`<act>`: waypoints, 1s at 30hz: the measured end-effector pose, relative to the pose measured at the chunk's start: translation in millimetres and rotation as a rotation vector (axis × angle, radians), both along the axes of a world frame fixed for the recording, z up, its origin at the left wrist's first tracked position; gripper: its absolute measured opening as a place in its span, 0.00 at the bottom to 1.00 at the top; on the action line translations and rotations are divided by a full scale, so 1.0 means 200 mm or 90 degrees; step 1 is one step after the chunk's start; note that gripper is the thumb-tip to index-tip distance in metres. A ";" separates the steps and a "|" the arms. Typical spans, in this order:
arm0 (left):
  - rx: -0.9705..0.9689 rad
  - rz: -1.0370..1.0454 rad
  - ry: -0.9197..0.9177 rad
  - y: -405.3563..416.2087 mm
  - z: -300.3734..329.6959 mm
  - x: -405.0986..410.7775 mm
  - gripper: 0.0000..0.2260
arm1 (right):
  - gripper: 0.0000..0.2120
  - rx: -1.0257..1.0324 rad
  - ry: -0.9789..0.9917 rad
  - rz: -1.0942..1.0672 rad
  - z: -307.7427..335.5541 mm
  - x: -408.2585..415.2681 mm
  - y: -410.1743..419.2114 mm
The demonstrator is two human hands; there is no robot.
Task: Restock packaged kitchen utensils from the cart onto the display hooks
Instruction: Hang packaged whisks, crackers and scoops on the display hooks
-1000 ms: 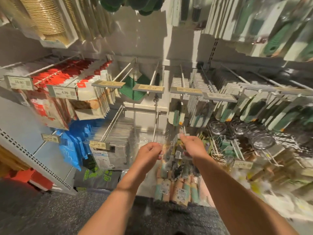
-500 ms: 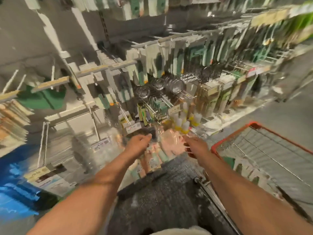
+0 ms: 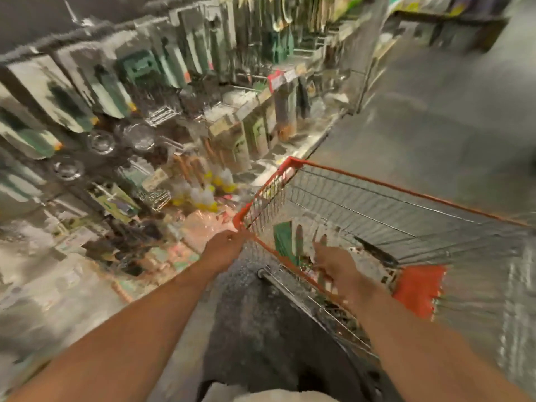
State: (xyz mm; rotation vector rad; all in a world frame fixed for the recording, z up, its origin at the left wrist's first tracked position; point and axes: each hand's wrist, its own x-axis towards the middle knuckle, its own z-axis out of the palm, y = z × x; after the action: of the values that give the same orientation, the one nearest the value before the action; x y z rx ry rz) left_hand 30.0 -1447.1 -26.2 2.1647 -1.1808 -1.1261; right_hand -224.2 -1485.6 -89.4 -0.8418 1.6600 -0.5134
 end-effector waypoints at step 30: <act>0.252 -0.545 -0.197 -0.81 -0.83 -0.41 0.16 | 0.23 0.257 0.097 -0.254 -0.66 -0.53 0.02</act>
State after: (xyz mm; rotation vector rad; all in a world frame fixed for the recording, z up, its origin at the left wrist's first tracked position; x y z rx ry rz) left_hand -52.7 -1608.4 -191.7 2.1962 -2.3307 -1.4711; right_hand -329.5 -1481.5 -220.4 -0.2577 1.9987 -0.3688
